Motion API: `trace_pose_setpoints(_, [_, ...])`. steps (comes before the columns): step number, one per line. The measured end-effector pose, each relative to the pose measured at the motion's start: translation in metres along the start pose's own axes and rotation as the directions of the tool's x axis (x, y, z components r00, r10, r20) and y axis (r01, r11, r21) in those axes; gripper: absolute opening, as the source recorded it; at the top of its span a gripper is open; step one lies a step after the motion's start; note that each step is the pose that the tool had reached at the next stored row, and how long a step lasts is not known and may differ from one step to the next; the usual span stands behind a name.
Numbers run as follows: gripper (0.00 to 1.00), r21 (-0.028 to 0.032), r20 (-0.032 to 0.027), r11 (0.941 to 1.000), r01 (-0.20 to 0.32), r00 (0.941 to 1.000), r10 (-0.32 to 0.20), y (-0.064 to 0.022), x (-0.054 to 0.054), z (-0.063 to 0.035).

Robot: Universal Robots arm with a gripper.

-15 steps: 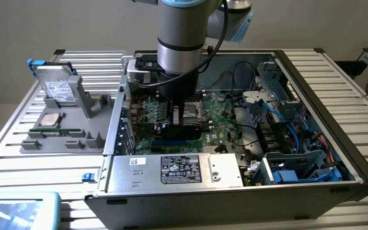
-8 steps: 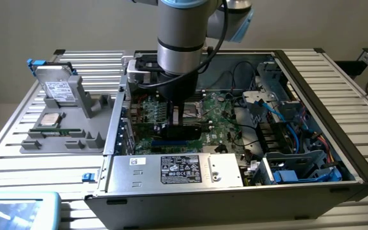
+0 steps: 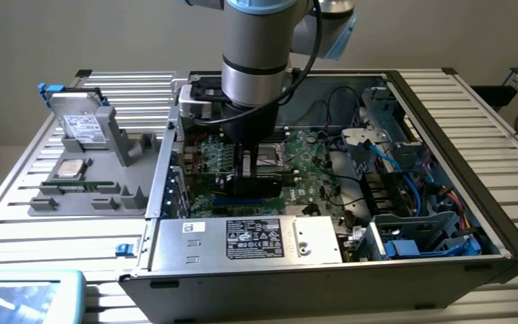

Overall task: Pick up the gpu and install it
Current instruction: 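Insert the gpu into the slot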

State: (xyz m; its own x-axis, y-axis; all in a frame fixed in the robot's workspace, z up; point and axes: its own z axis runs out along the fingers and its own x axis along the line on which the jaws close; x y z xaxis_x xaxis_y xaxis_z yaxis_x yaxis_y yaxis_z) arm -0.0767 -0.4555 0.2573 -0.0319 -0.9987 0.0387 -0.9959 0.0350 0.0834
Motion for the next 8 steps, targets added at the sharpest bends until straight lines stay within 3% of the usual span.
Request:
trace_pose_setpoints(4, [0.28,0.0003,0.0020,1.0000,0.000,1.0000,0.000,0.0000,0.0001,0.0000])
trace_pose_setpoints(8, [0.28,0.0006,0.0109,1.0000,0.001,0.9999,-0.001,-0.0001,0.0009,0.0001])
